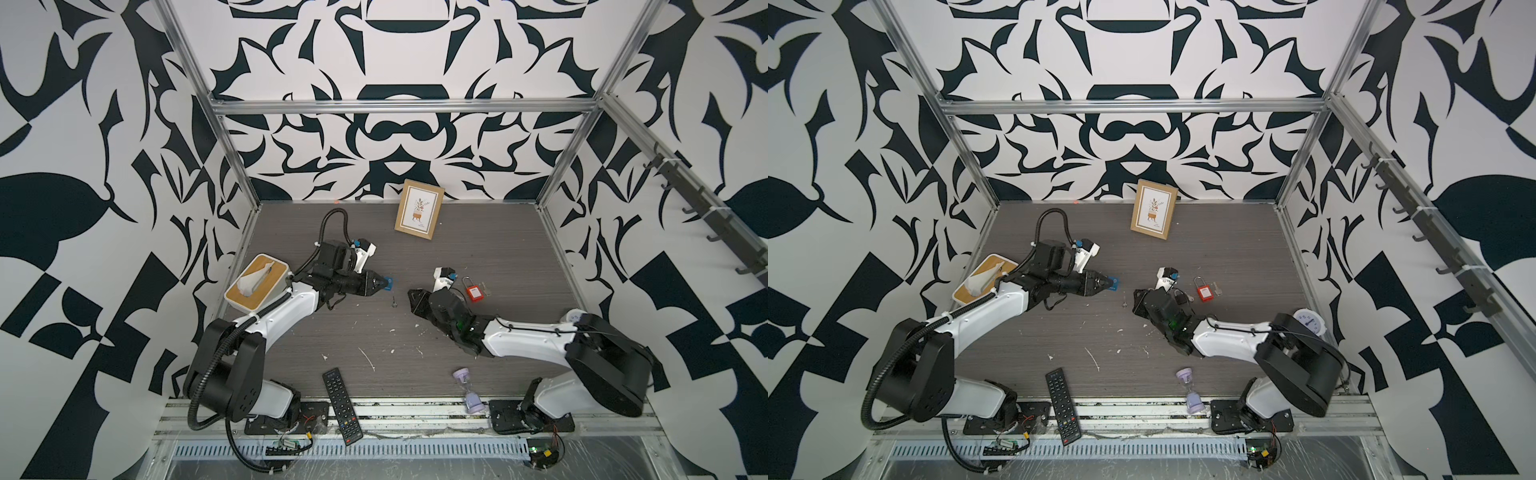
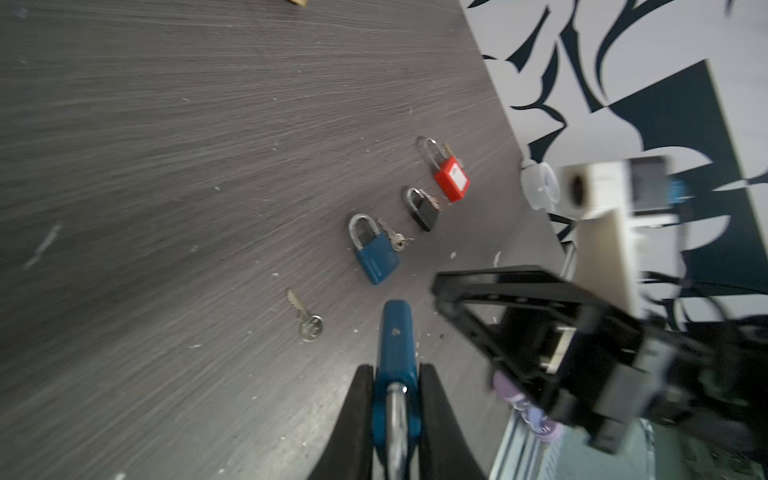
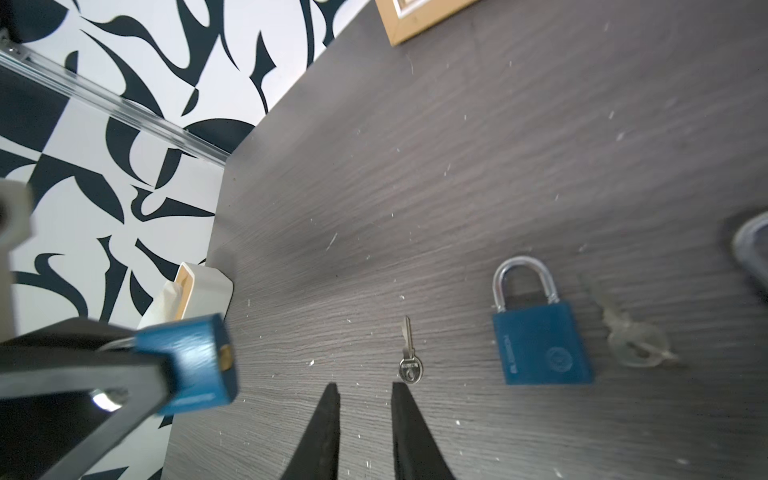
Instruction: Lock with the key
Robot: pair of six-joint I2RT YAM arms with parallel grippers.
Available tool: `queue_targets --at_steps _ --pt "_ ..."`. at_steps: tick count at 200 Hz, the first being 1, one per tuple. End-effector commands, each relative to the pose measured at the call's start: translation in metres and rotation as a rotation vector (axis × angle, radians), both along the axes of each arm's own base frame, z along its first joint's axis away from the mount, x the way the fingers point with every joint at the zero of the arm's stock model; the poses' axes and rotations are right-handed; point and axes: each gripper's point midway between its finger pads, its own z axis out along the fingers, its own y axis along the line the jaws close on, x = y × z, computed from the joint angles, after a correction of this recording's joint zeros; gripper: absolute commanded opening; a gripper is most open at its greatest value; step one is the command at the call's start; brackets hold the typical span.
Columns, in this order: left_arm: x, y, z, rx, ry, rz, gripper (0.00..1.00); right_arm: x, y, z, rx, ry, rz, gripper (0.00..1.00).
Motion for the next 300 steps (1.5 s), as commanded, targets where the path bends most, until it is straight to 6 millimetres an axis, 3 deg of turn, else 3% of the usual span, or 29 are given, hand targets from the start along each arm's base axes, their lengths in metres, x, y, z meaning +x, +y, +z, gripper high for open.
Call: queue_targets --at_steps 1,40,56,114,185,262,275,300 --pt "-0.019 0.009 -0.021 0.172 0.002 -0.137 0.0 -0.011 -0.022 0.001 -0.207 -0.018 0.107 0.24" --pt "-0.027 -0.007 -0.019 0.226 0.038 -0.325 0.0 -0.017 -0.05 0.017 -0.225 -0.076 0.101 0.22" --pt "-0.024 -0.008 -0.024 0.33 0.07 -0.364 0.0 -0.015 -0.057 0.018 -0.219 -0.081 0.082 0.22" --pt "-0.024 -0.001 -0.058 0.564 0.244 -0.45 0.0 -0.017 -0.052 0.003 -0.164 -0.049 0.125 0.21" --pt "-0.037 0.004 -0.086 0.591 0.34 -0.495 0.0 -0.013 -0.052 -0.005 -0.149 -0.03 0.124 0.21" --pt "-0.035 0.007 -0.111 0.631 0.397 -0.524 0.0 -0.016 -0.054 -0.013 -0.136 -0.015 0.128 0.21" --pt "-0.029 0.009 -0.114 0.661 0.386 -0.513 0.16 -0.016 -0.054 -0.015 -0.137 -0.01 0.129 0.22" --pt "-0.014 0.01 -0.115 0.7 0.334 -0.489 0.23 -0.016 -0.052 -0.018 -0.133 -0.004 0.133 0.22"
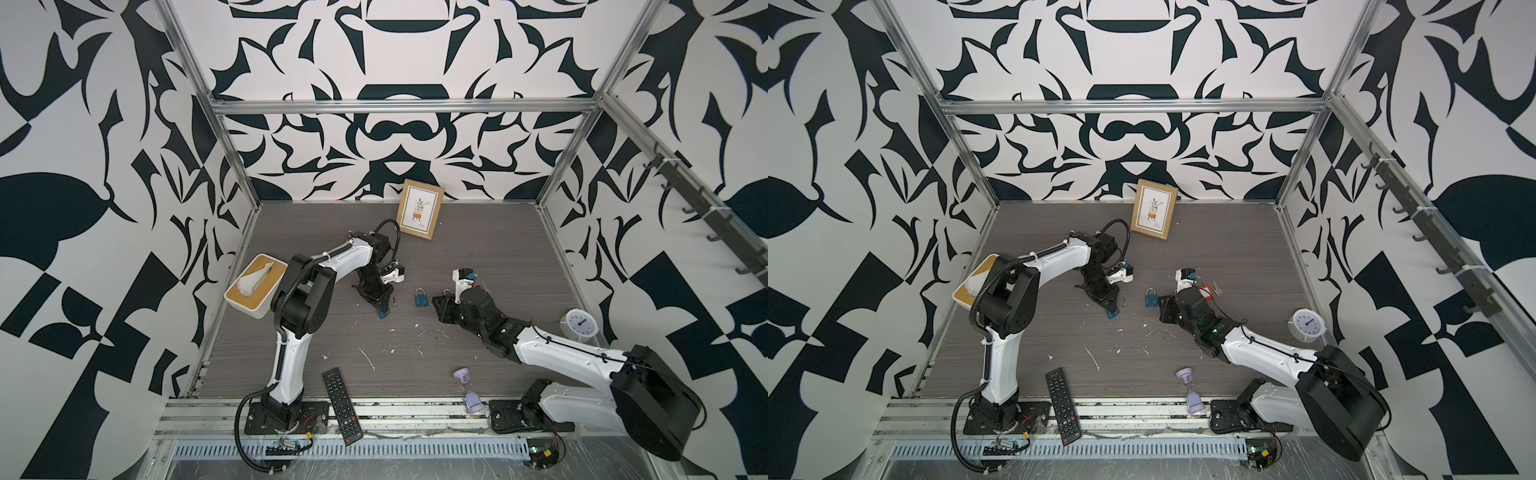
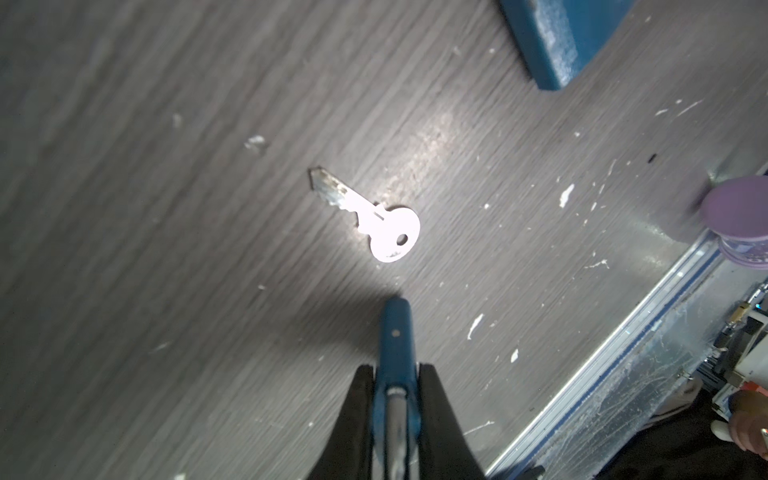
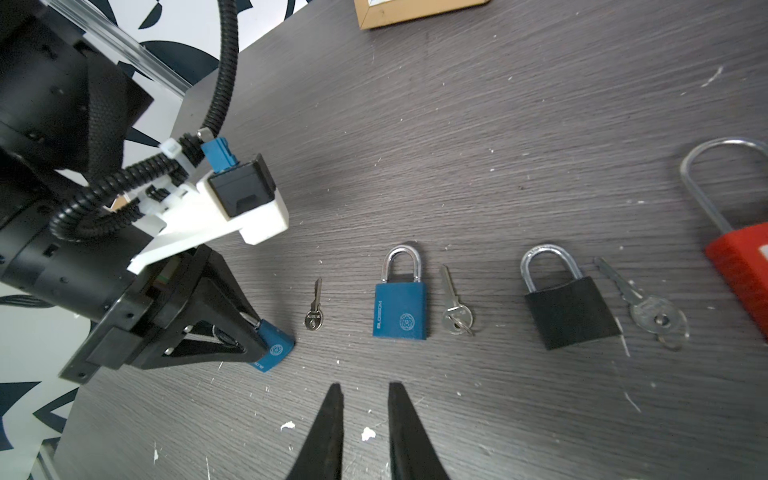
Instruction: Lock with the key
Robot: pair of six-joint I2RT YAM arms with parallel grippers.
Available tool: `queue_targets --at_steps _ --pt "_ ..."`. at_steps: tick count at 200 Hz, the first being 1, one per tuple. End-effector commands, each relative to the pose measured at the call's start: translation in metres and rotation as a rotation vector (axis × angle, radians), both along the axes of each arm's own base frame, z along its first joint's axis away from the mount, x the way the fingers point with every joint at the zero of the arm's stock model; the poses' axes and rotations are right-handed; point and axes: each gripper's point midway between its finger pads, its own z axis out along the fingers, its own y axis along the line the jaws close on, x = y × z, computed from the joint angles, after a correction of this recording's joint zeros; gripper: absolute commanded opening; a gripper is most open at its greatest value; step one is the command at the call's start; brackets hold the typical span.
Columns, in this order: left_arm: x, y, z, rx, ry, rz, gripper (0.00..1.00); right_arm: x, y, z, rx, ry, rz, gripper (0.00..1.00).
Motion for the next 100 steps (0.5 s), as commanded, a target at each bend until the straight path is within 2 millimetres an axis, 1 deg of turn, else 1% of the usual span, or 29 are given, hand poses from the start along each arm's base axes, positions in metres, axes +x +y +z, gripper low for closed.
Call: queue_targets --at_steps 1,13,27,36,59,74,82,100 --pt "0.007 0.008 -0.004 0.062 -0.021 -0.016 0.23 0.004 0.004 0.005 0.033 -0.016 -0.003 0.22" --pt "0.016 0.008 -0.003 0.071 -0.055 -0.015 0.28 0.004 0.004 0.004 0.036 -0.016 -0.003 0.22" --pt "0.025 0.007 0.001 0.08 -0.09 -0.014 0.3 0.004 0.003 0.005 0.038 -0.017 -0.004 0.23" --pt "0.031 0.006 0.004 0.086 -0.12 -0.015 0.34 0.003 0.003 0.004 0.04 -0.016 -0.004 0.23" --pt "0.055 0.006 0.017 0.099 -0.234 -0.011 0.36 0.002 0.002 0.005 0.045 -0.018 -0.008 0.23" --pt "0.076 0.005 0.033 0.106 -0.346 0.002 0.37 0.002 0.001 0.007 0.045 -0.024 -0.007 0.23" --pt "0.087 0.005 0.045 0.101 -0.408 0.012 0.37 0.002 0.0 0.008 0.039 -0.028 -0.008 0.23" --pt "0.107 0.003 0.076 0.068 -0.552 0.055 0.38 0.003 -0.005 0.018 0.016 -0.057 -0.014 0.23"
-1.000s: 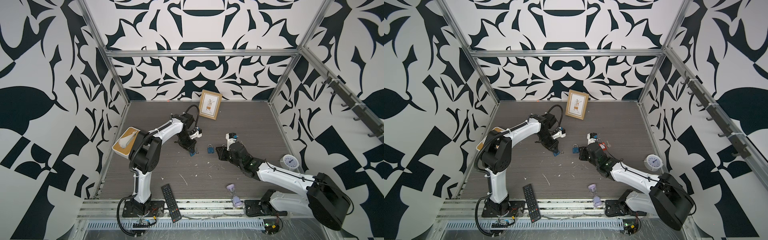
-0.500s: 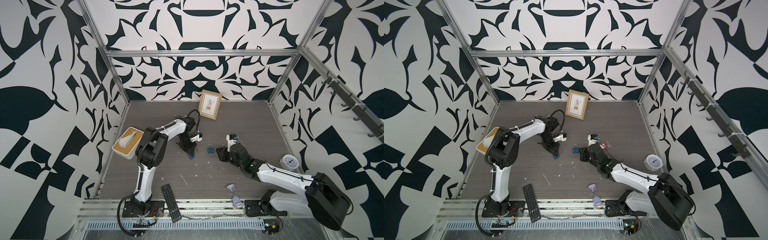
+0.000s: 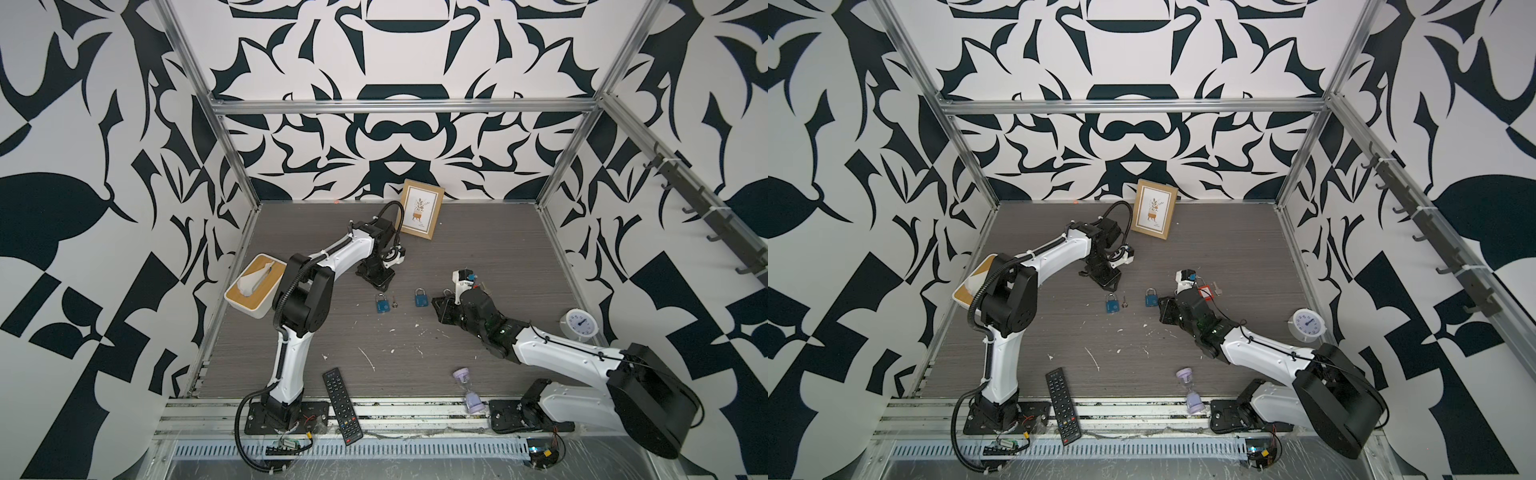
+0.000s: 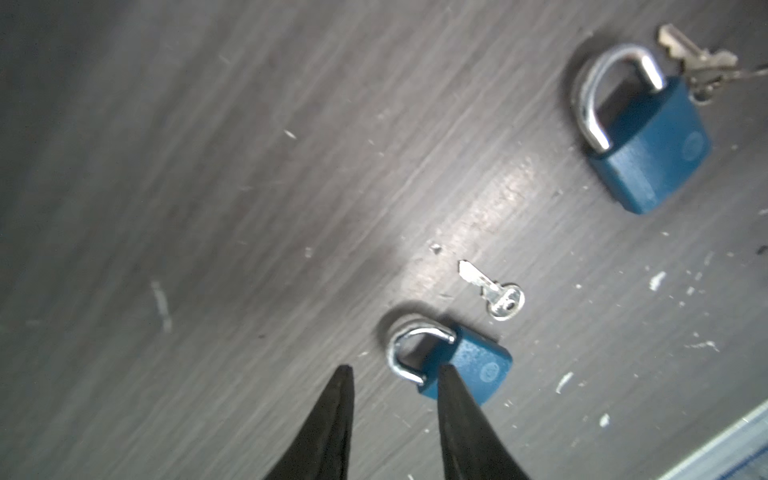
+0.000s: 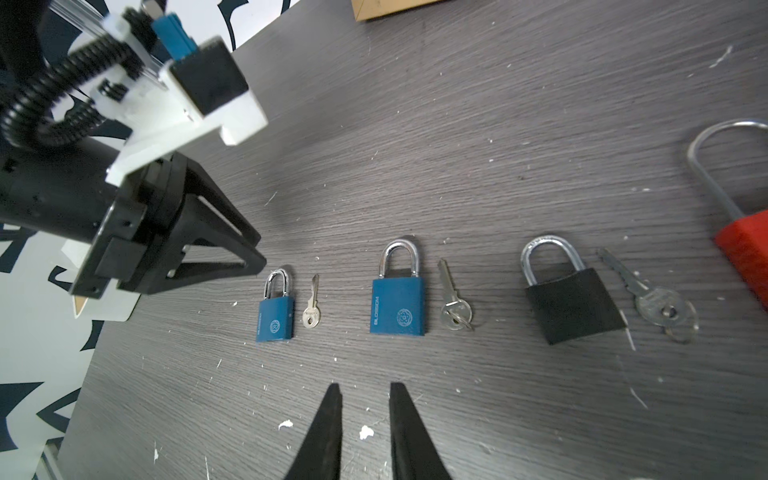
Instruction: Lock with the key
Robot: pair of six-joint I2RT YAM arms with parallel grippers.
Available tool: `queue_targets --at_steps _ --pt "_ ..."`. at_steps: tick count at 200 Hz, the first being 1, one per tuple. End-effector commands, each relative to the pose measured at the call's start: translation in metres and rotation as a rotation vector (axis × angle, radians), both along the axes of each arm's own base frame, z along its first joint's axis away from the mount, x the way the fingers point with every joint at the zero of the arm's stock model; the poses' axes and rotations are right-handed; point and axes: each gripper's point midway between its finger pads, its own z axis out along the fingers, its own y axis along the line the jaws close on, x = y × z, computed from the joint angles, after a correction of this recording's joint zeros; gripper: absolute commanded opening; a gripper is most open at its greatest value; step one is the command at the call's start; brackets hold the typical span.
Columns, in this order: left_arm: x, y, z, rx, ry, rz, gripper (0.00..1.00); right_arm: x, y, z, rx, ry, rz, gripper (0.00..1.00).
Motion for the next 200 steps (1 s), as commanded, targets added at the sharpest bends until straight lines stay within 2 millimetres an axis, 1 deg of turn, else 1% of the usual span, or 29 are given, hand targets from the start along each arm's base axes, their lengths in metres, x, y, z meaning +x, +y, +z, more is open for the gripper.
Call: queue_targets --at_steps 1,9,12,19,31,37,40,42,45,62,74,77,82,84,86,91,104,111,122,127,134,142,146,149,151,162,171,181,200 --pt "0.033 0.001 0.054 -0.028 -0.235 0.036 0.38 0.005 -0.005 0.022 0.003 -0.067 -0.014 0.23" --pt "0.037 0.003 0.069 -0.04 -0.299 0.064 0.38 0.005 -0.008 0.029 -0.017 -0.085 -0.017 0.23" --pt "0.043 0.003 0.078 -0.056 -0.343 0.08 0.38 0.005 -0.01 0.032 -0.027 -0.093 -0.017 0.23" --pt "0.047 0.006 0.092 -0.08 -0.41 0.114 0.4 0.006 -0.013 0.044 -0.039 -0.126 -0.02 0.23" --pt "0.048 0.012 0.113 -0.13 -0.516 0.174 0.48 0.006 -0.021 0.058 -0.082 -0.163 -0.03 0.23" --pt "0.045 0.016 0.121 -0.159 -0.559 0.201 0.67 0.005 -0.026 0.065 -0.101 -0.183 -0.036 0.23" --pt "0.043 0.017 0.125 -0.18 -0.581 0.214 0.84 0.005 -0.027 0.068 -0.11 -0.189 -0.033 0.23" --pt "0.042 0.018 0.127 -0.192 -0.592 0.223 0.96 0.007 -0.033 0.071 -0.129 -0.204 -0.06 0.23" --pt "0.039 0.019 0.13 -0.211 -0.605 0.237 1.0 0.007 -0.037 0.074 -0.144 -0.214 -0.072 0.23" --pt "0.019 0.029 0.144 -0.322 -0.651 0.315 1.0 0.006 -0.048 0.091 -0.2 -0.266 -0.084 0.24" --pt "0.005 0.037 0.152 -0.399 -0.687 0.375 1.0 0.003 -0.051 0.099 -0.221 -0.287 -0.072 0.26" --pt "0.002 0.041 0.151 -0.408 -0.698 0.392 1.0 0.003 -0.051 0.101 -0.227 -0.29 -0.069 0.27" --pt "-0.004 0.046 0.156 -0.446 -0.726 0.419 1.0 0.002 -0.051 0.102 -0.233 -0.292 -0.058 0.28" --pt "-0.004 0.047 0.154 -0.453 -0.73 0.431 1.0 0.002 -0.05 0.103 -0.237 -0.293 -0.051 0.29" --pt "-0.008 0.05 0.162 -0.476 -0.755 0.44 1.0 0.002 -0.05 0.103 -0.24 -0.292 -0.046 0.31" --pt "-0.012 0.058 0.163 -0.495 -0.79 0.473 1.0 0.001 -0.048 0.103 -0.249 -0.289 -0.032 0.36" --pt "-0.021 0.09 0.167 -0.514 -0.911 0.593 1.0 0.002 -0.046 0.103 -0.274 -0.278 -0.015 0.52" --pt "-0.024 0.112 0.171 -0.504 -0.997 0.685 1.0 0.004 -0.046 0.102 -0.284 -0.264 -0.024 0.58" --pt "-0.03 0.151 0.17 -0.455 -1.127 0.819 1.0 0.006 -0.043 0.102 -0.292 -0.254 -0.014 0.68" --pt "-0.033 0.165 0.171 -0.441 -1.18 0.857 1.0 0.007 -0.041 0.102 -0.296 -0.253 -0.005 0.73" --pt "-0.035 0.183 0.168 -0.419 -1.235 0.9 1.0 0.008 -0.04 0.102 -0.301 -0.254 -0.001 0.77" --pt "-0.035 0.196 0.166 -0.41 -1.29 0.904 1.0 0.011 -0.038 0.102 -0.304 -0.256 -0.001 0.82" --pt "-0.034 0.201 0.164 -0.405 -1.312 0.9 1.0 0.012 -0.037 0.102 -0.308 -0.257 -0.002 0.88" --pt "-0.034 0.205 0.162 -0.397 -1.324 0.902 1.0 0.013 -0.036 0.103 -0.306 -0.259 0.001 0.97" --pt "-0.033 0.209 0.16 -0.389 -1.33 0.907 1.0 0.014 -0.036 0.102 -0.308 -0.259 0.0 0.99" --pt "-0.032 0.227 0.148 -0.316 -1.337 0.969 1.0 0.017 -0.033 0.103 -0.309 -0.26 0.003 0.99" --pt "-0.03 0.236 0.137 -0.243 -1.324 0.988 1.0 0.02 -0.032 0.103 -0.311 -0.262 -0.004 0.99" --pt "-0.026 0.242 0.126 -0.174 -1.314 0.985 1.0 0.023 -0.031 0.103 -0.31 -0.269 -0.012 0.99" --pt "-0.018 0.252 0.112 -0.118 -1.323 0.989 1.0 0.027 -0.03 0.103 -0.299 -0.306 -0.027 0.99"
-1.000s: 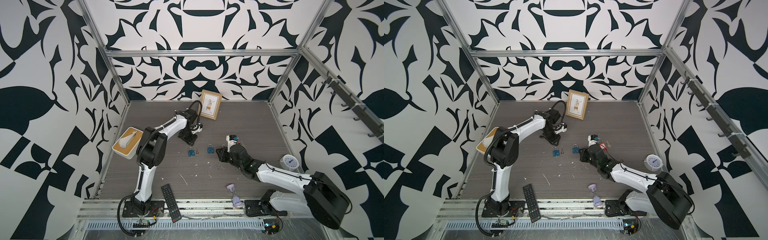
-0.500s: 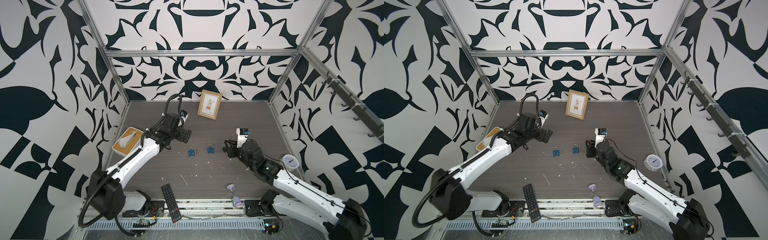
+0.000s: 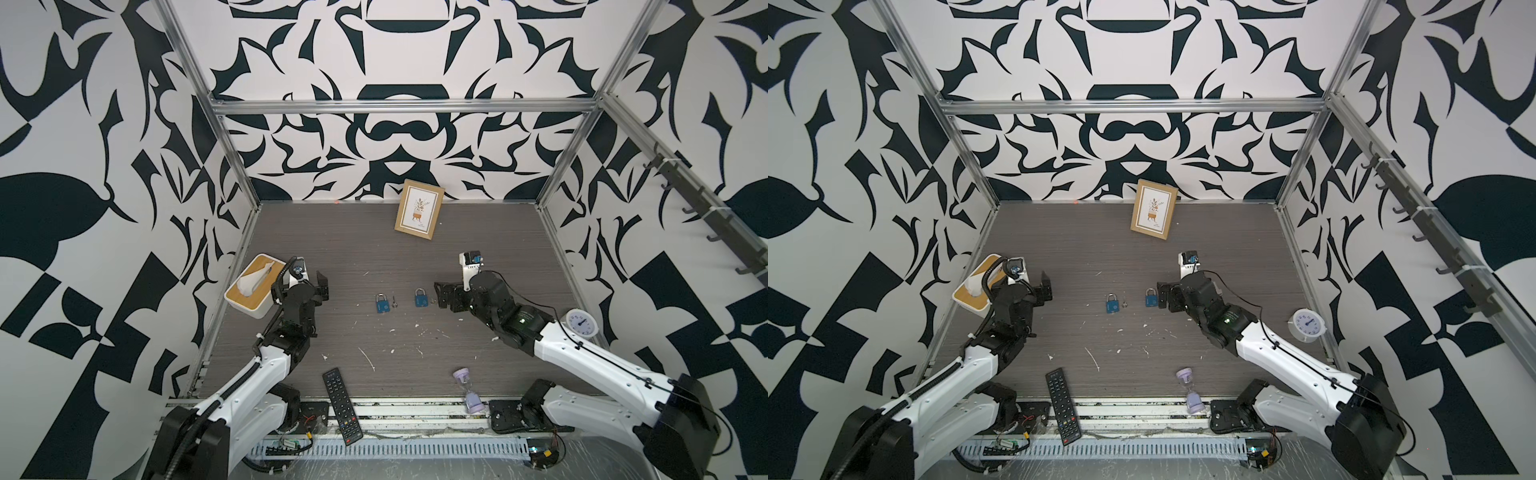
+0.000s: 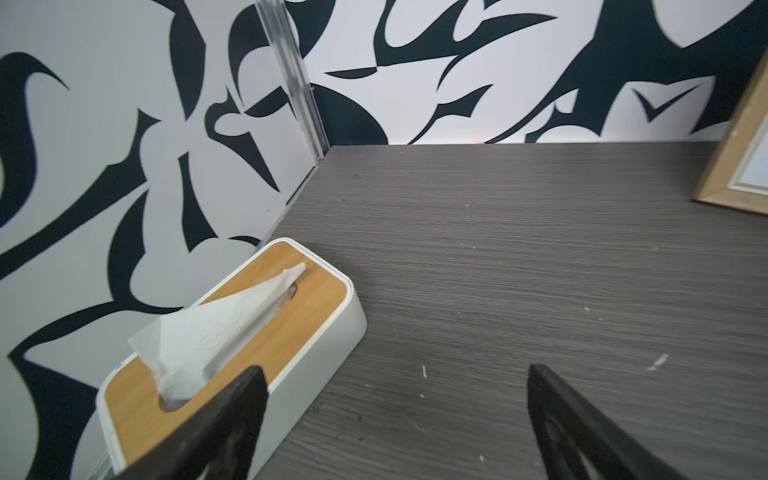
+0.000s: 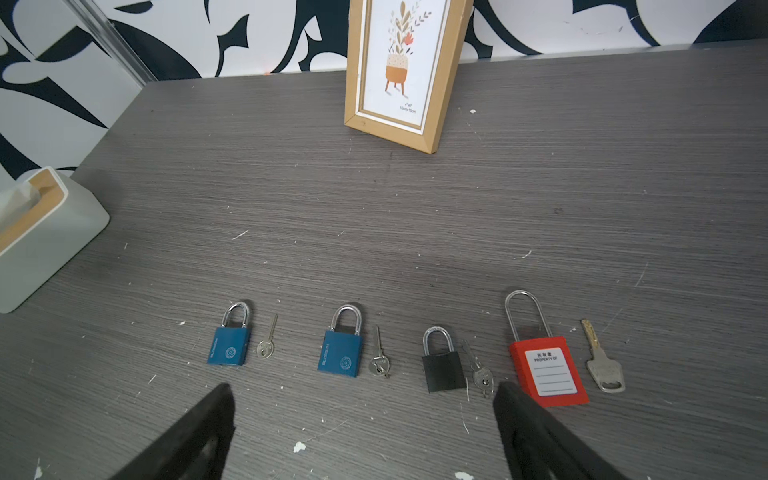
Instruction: Lock with the key
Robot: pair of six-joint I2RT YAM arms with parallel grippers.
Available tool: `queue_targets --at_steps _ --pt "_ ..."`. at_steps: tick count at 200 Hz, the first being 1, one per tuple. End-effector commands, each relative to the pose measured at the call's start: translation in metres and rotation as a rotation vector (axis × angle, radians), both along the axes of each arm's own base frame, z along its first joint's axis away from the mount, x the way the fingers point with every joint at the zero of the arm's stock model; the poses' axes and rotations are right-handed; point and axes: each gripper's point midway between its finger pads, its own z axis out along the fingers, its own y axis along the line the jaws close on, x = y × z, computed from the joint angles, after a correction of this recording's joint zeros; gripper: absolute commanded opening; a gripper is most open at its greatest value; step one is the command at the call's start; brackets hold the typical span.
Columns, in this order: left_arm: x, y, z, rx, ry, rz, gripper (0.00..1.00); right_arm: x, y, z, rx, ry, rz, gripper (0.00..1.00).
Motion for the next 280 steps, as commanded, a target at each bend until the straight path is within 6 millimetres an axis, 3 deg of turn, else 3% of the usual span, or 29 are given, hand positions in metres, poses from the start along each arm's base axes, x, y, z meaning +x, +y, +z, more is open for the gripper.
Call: queue_targets --at_steps 1,33,45,64,96,112,123,138,155,189,206,222,241,280 --pt "0.01 0.02 0.011 0.035 -0.093 0.097 1.0 0.014 0.003 0.026 0.041 -0.107 -0.021 0.99" --pt "0.017 0.034 -0.005 0.007 -0.17 0.109 1.0 0.018 0.003 0.027 0.036 -0.174 -0.018 0.99" --pt "0.023 0.036 -0.022 -0.022 -0.15 0.103 1.0 0.019 0.0 0.026 0.029 -0.204 -0.026 0.99" --pt "0.035 0.026 -0.04 -0.056 -0.113 0.011 1.0 0.02 -0.01 0.024 0.005 -0.248 -0.061 0.99" --pt "0.038 0.015 -0.044 -0.057 -0.111 -0.073 1.0 0.021 -0.035 0.022 -0.082 -0.281 -0.145 0.99" --pt "0.044 0.002 -0.062 -0.089 -0.033 -0.167 1.0 0.023 -0.047 0.02 -0.134 -0.274 -0.172 0.99" --pt "0.058 -0.002 -0.06 -0.042 -0.062 -0.192 1.0 0.025 -0.055 0.021 -0.137 -0.272 -0.195 1.0" --pt "0.056 -0.001 -0.068 -0.07 0.007 -0.179 1.0 0.029 -0.068 0.025 -0.131 -0.288 -0.228 1.0" --pt "0.061 0.002 -0.067 -0.086 0.016 -0.167 1.0 0.036 -0.096 0.028 -0.176 -0.304 -0.293 1.0" --pt "0.065 0.005 -0.071 -0.086 0.048 -0.143 1.0 0.053 -0.191 0.015 -0.27 -0.243 -0.563 1.0" --pt "0.066 0.006 -0.068 -0.072 0.019 -0.143 1.0 0.058 -0.219 -0.002 -0.289 -0.221 -0.645 1.0" --pt "0.066 0.006 -0.07 -0.076 0.035 -0.142 1.0 0.065 -0.235 -0.03 -0.334 -0.156 -0.672 1.0" --pt "0.066 0.006 -0.069 -0.074 0.029 -0.143 1.0 0.076 -0.235 -0.058 -0.313 -0.151 -0.642 1.0" --pt "0.066 0.006 -0.068 -0.075 0.027 -0.142 1.0 0.084 -0.208 -0.086 -0.257 -0.268 -0.485 1.0"
